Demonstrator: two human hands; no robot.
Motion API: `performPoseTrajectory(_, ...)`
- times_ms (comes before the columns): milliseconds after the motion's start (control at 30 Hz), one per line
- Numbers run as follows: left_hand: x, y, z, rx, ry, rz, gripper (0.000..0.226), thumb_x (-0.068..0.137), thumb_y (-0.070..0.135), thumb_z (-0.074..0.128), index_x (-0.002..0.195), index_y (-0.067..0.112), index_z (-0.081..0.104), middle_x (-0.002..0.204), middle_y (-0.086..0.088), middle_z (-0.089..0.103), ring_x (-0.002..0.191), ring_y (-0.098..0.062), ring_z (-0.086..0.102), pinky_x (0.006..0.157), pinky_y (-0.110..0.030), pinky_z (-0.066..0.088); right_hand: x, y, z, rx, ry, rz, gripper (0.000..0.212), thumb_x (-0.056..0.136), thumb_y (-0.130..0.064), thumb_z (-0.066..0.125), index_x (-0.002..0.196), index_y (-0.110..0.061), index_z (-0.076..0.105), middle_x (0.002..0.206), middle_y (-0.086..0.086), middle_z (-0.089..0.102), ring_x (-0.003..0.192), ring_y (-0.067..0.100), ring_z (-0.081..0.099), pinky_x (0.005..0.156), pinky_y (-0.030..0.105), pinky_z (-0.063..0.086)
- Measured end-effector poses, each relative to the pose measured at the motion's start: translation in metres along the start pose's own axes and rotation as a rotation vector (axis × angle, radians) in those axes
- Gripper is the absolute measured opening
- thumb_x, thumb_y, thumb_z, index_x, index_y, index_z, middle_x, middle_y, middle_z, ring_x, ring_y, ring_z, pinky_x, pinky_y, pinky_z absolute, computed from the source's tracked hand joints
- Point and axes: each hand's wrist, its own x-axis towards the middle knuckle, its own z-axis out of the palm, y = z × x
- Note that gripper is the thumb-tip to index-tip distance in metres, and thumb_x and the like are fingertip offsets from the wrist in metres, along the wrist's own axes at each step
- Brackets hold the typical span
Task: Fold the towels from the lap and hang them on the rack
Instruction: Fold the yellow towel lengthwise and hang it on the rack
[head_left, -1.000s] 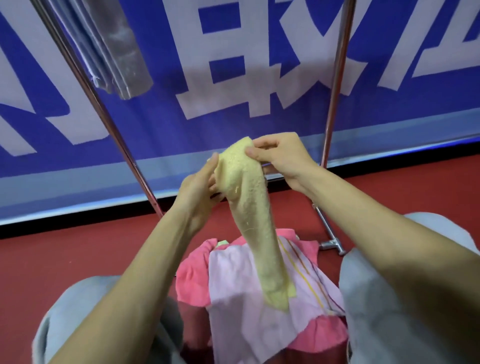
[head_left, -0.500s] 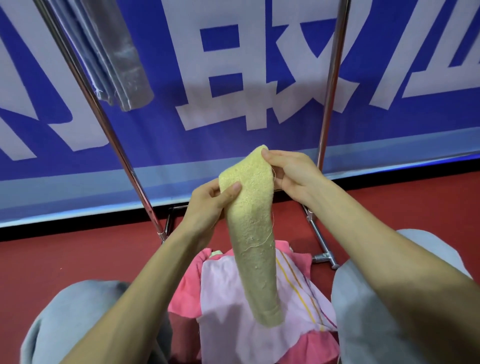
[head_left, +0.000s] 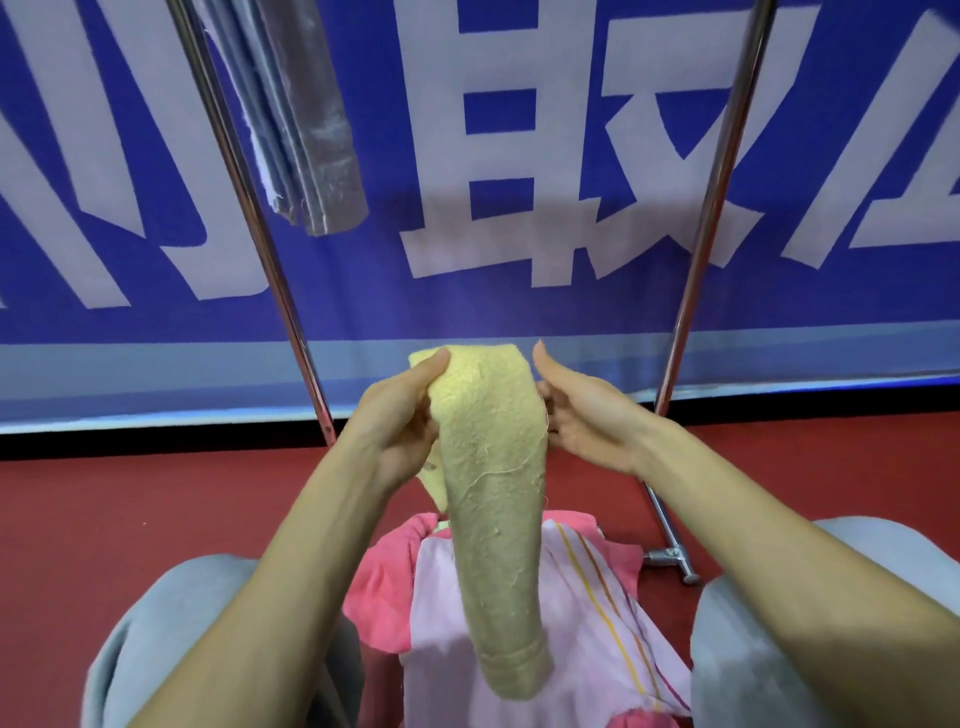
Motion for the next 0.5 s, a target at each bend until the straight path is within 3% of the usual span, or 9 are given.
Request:
performPoseTrajectory(67,-0.001,0.004,-0.003,-0.001,0.003,-0.008,0.007,0.086,0.017,0.067,0.084,0.011,0.063,0.061,0.001,0.062,0.047,-0.007,0.057,0.046,-0.017,0.048,0.000,0.002,0.003,0.004,-0.035,-0.030,0.046,0.096,-0.044,0.043,0.106,-0.007,0.069,0.106,0.007,0.070,0.101,0.021,0.063,0.097,0.034,0.044)
performPoseTrajectory(133,0.000,0.005,-0.005,0.047,0.006,0.007,0.009,0.086,0.018,0.067,0.087,0.011,0.062,0.062,0.001,0.058,0.045,-0.007,0.052,0.043,-0.017,0.044,-0.001,0.002,0.007,0.005,-0.063,-0.050,0.044,0.097,-0.033,0.046,0.118,0.003,0.061,0.115,0.013,0.067,0.108,0.023,0.063,0.097,0.033,0.046)
performPoseTrajectory(233,-0.002,0.010,-0.006,0.122,0.018,0.060,0.010,0.087,0.016,0.065,0.090,0.007,0.061,0.057,-0.001,0.055,0.041,-0.009,0.048,0.040,-0.019,0.040,-0.001,0.003,0.007,-0.057,-0.072,-0.092,0.041,0.091,-0.021,0.055,0.116,0.011,0.057,0.106,0.017,0.064,0.100,0.026,0.058,0.087,0.030,0.045)
performPoseTrajectory(367,-0.004,0.015,-0.008,0.218,0.047,0.133,0.013,0.086,0.010,0.066,0.088,-0.002,0.066,0.071,-0.008,0.066,0.055,-0.013,0.061,0.052,-0.022,0.054,-0.003,0.001,0.002,-0.201,0.007,-0.163,0.028,0.087,-0.007,0.062,0.111,0.008,0.063,0.100,0.016,0.066,0.084,0.017,0.061,0.069,0.018,0.047)
performPoseTrajectory(500,-0.002,0.013,-0.005,0.026,0.044,0.103,0.012,0.086,0.009,0.066,0.093,-0.001,0.066,0.081,-0.009,0.067,0.070,-0.015,0.063,0.063,-0.023,0.057,-0.005,-0.004,0.002,-0.175,0.121,-0.260,0.017,0.084,-0.006,0.066,0.100,0.001,0.068,0.089,0.009,0.071,0.078,0.012,0.065,0.069,0.018,0.051)
